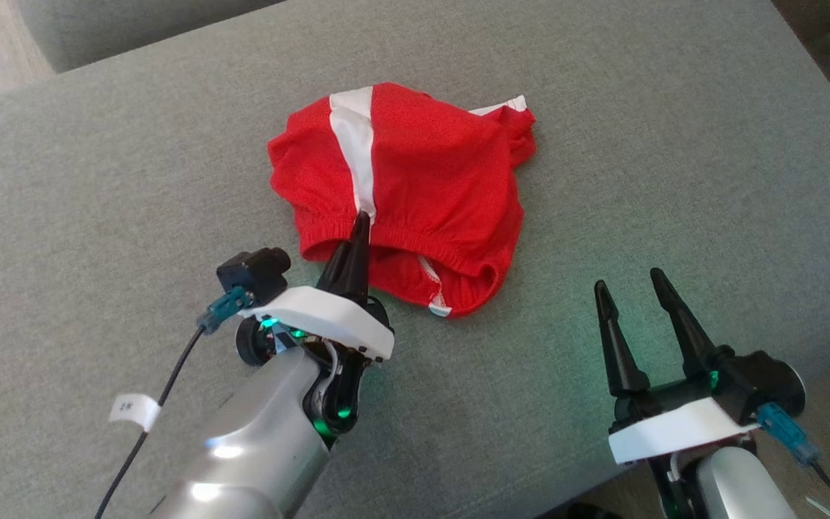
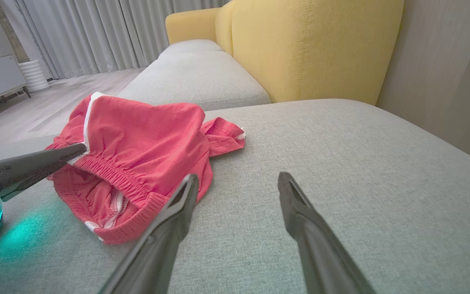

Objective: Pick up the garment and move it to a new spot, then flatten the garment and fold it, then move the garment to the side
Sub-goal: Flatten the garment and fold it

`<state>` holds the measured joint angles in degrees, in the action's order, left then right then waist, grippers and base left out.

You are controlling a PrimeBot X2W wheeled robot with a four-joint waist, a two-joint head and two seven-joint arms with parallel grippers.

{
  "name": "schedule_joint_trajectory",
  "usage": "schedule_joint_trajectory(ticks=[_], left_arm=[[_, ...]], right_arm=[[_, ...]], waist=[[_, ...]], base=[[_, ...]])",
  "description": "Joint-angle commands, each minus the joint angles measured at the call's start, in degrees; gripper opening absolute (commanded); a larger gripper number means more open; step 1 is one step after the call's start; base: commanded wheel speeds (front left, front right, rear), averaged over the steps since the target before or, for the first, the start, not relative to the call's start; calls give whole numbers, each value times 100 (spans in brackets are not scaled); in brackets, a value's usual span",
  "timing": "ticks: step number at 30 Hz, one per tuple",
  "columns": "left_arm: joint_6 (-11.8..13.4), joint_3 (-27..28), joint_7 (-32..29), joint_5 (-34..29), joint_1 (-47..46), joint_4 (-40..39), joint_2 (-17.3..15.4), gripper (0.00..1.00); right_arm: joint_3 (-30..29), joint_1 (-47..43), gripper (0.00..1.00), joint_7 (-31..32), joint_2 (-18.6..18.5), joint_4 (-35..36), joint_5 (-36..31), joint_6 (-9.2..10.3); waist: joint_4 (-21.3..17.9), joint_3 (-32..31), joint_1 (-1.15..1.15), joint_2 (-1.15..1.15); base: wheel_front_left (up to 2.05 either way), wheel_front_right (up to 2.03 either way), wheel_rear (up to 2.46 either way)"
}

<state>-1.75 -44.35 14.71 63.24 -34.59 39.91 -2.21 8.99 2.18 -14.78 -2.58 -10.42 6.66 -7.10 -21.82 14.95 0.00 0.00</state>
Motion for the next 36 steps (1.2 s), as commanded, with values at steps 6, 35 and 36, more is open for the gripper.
schedule_joint_trajectory(ticks=[6, 35, 36], left_arm=[[-3, 471, 29, -792, 44, -485, -66, 0], [-573, -945, -1436, 1254, -1079, -2683, -1905, 0], [-573, -1056, -1539, 1221, -928, -2685, -2144, 0]], right_arm=[[142, 143, 100, -22, -30, 88, 30, -39], [-523, -693, 100, -22, -30, 462, 30, -39], [-557, -709, 100, -22, -30, 477, 11, -39]], waist=[[60, -261, 0, 0], [1166, -1624, 0, 0], [1270, -1594, 0, 0]], base=[[0, 0, 0], [0, 0, 0], [0, 0, 0]])
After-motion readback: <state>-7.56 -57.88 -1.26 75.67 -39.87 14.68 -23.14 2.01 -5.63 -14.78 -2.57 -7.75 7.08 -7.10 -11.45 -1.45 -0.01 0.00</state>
